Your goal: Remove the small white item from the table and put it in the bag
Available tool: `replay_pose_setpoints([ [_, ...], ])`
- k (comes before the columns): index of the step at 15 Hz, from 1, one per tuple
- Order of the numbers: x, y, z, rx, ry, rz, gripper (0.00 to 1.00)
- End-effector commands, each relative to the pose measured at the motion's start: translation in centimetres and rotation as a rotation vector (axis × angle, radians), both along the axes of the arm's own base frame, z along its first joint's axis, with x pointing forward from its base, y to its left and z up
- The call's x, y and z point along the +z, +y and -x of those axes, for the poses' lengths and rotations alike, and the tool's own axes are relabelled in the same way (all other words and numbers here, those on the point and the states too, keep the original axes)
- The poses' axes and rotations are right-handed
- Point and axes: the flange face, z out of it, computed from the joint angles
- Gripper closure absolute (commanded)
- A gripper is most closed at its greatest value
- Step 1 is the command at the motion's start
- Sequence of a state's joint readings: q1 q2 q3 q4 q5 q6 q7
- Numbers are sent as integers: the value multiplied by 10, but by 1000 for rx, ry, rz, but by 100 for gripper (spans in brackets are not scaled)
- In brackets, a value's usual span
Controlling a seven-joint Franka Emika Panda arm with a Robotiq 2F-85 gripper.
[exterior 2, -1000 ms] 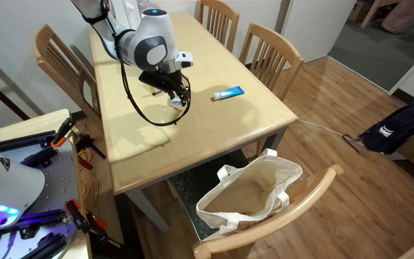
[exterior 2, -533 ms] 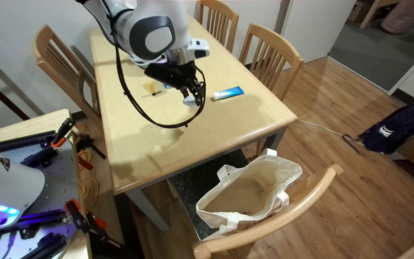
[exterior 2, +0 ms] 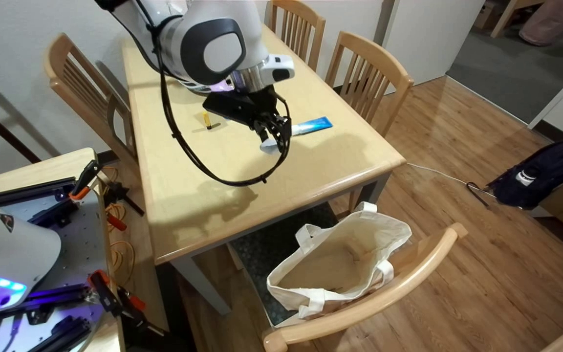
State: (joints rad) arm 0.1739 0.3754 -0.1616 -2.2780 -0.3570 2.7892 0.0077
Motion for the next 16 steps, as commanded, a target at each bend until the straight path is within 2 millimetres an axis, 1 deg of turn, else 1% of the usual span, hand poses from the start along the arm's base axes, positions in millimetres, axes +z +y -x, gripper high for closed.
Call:
replay_pose_setpoints([
  [1,5,-65,-6,-93,-48,102,66],
  [4,4,-123,0,-186,-50,169,66],
  [6,-2,-151,8,-254,-43,182,66],
  [7,-8,-160,13,-292,-40,170,66],
  [8,2,-149,10,-242,-28,172,66],
  [9,-1,-156,12,-256,-22,173,41],
  [11,-2,-155,12,-254,-22,171,41],
  [12,-5,-145,10,-216,-13,129,66],
  [13,-10,-145,6,-225,-12,124,66],
  [14,-13,-150,4,-241,-9,139,66],
  [16,-17,-164,3,-270,5,160,66],
])
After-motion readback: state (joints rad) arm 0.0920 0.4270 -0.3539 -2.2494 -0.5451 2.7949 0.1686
